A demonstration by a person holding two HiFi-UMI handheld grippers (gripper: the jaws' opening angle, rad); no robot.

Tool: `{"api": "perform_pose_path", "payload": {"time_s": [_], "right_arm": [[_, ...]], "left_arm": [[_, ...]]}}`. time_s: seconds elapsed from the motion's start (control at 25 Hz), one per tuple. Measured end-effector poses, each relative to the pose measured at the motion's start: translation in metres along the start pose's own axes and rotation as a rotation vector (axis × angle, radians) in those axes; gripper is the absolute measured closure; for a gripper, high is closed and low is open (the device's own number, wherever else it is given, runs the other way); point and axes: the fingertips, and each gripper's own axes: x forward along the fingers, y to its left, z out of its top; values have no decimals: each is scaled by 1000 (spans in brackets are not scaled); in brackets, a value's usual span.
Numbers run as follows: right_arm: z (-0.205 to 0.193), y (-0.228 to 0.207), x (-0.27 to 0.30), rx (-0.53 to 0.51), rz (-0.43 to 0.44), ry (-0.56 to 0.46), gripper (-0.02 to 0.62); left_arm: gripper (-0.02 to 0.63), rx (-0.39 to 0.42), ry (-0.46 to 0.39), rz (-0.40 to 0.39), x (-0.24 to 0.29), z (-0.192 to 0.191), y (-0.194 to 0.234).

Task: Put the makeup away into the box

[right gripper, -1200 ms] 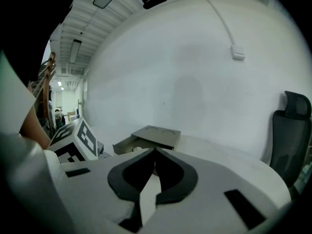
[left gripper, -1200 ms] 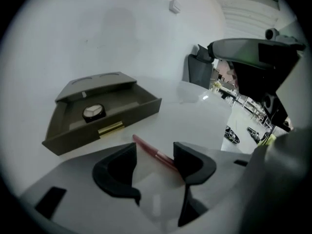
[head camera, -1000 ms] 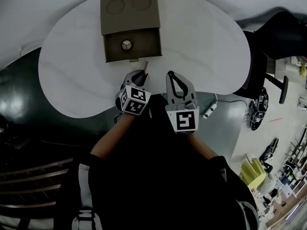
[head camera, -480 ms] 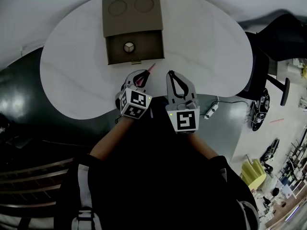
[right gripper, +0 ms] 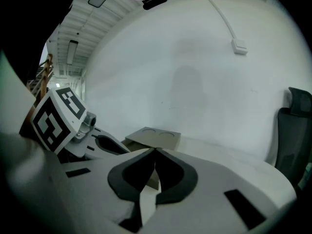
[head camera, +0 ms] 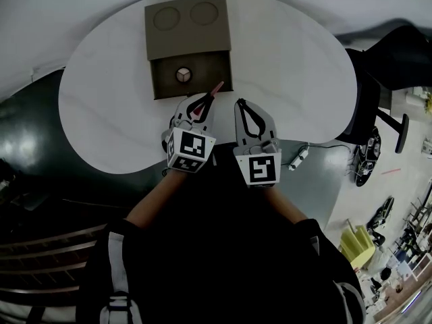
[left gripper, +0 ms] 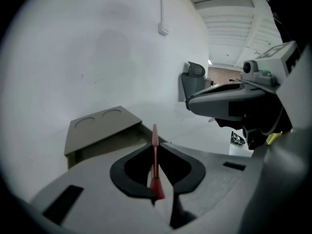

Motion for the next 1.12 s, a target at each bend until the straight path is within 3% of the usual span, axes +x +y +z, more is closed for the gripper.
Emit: {"api": "perform_pose_path", "payload": {"time_s": [0.44, 0.8, 1.04, 1.12], "right_arm": [[9, -20, 27, 22, -10, 16, 574], [3, -28, 39, 46, -20, 45, 574], [2, -30, 38, 54, -27, 52, 572], [3, -31, 37, 41, -27, 37, 574]], "left_arm": [[557, 24, -11, 5, 28, 32, 34], [557, 78, 97, -29, 57, 11, 43], [554, 60, 190, -59, 68, -7, 43], [494, 58, 203, -65, 70, -9, 43]]}}
